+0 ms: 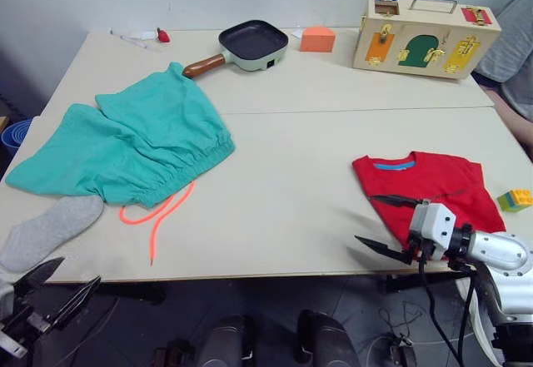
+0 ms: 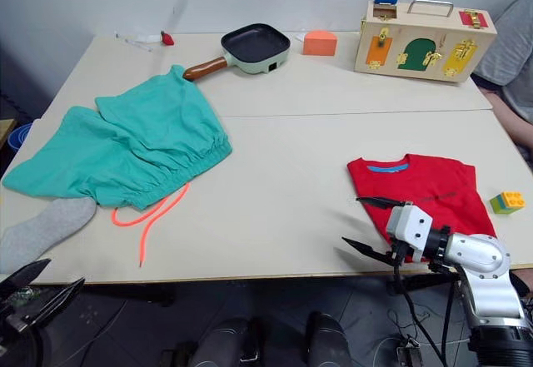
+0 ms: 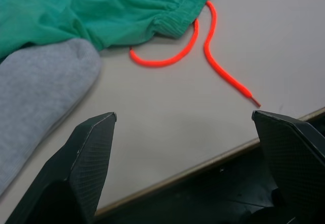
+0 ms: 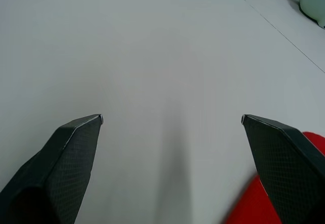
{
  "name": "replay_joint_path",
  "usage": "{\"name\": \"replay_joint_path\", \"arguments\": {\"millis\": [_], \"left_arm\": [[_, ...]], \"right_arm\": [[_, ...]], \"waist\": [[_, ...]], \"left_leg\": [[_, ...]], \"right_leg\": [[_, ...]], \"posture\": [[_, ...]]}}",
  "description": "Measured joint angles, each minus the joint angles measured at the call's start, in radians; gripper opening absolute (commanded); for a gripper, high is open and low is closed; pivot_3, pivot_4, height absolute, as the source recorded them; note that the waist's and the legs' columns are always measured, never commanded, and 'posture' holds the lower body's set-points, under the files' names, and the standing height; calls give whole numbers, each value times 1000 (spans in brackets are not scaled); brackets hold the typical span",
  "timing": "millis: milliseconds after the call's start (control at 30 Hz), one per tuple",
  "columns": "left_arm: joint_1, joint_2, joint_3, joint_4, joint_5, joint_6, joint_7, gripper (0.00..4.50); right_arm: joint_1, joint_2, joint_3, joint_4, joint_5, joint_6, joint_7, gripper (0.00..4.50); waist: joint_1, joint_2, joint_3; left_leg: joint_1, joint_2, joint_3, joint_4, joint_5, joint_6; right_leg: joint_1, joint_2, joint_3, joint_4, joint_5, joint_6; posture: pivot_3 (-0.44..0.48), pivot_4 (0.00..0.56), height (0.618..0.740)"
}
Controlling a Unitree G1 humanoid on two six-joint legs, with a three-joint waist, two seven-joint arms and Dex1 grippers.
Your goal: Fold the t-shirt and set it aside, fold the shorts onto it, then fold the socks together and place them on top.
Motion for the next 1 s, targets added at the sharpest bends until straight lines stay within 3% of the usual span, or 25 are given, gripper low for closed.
{"name": "replay_joint_path", "arguments": {"millis": [100,167,200,367,700,833,1000], "left_arm": [[0,1,0,6,4,-26,1,4500],[3,5,0,28,6,-40,-2,4500],[4,9,1,35,6,-42,-2,4500],[3,50,2,45,0,-32,-5,4500],[-22,110,2,72,-2,0,-19,4500],[-99,206,-58,53,13,76,-4,4500],[-299,356,-181,-7,68,228,98,4500]], "right_arm": [[-3,1,3,21,9,2,-11,4466],[-8,3,4,22,17,2,-16,4466],[-8,3,4,22,23,2,-16,4466],[15,3,0,22,43,-15,-21,4466],[236,4,-73,-57,132,-59,-23,4466],[282,35,-88,-176,221,-16,-53,4466],[272,62,-76,-348,357,31,-53,4466]], "waist": [[-15,0,1],[-3,-1,0],[5,-1,1],[27,-2,0],[21,-2,0],[25,-3,0],[30,-4,-1]], "left_leg": [[2,-30,-44,-8,15,10],[0,-29,-39,-3,16,2],[-1,-30,-40,-3,17,2],[0,-29,-40,-2,12,-5],[1,-27,-36,-2,11,-6],[2,-25,-37,-2,11,-7],[2,-22,-38,-3,14,-12]], "right_leg": [[19,-17,-41,16,-16,25],[14,-12,-13,20,-22,26],[12,-12,-9,18,-22,25],[14,-13,-6,12,-22,24],[13,-12,0,12,-22,24],[13,-9,6,13,-22,23],[12,1,19,12,-20,17]], "posture": [[0,150,740],[0,150,740],[0,150,740],[0,150,740],[0,150,740],[0,150,740],[0,150,740]]}}
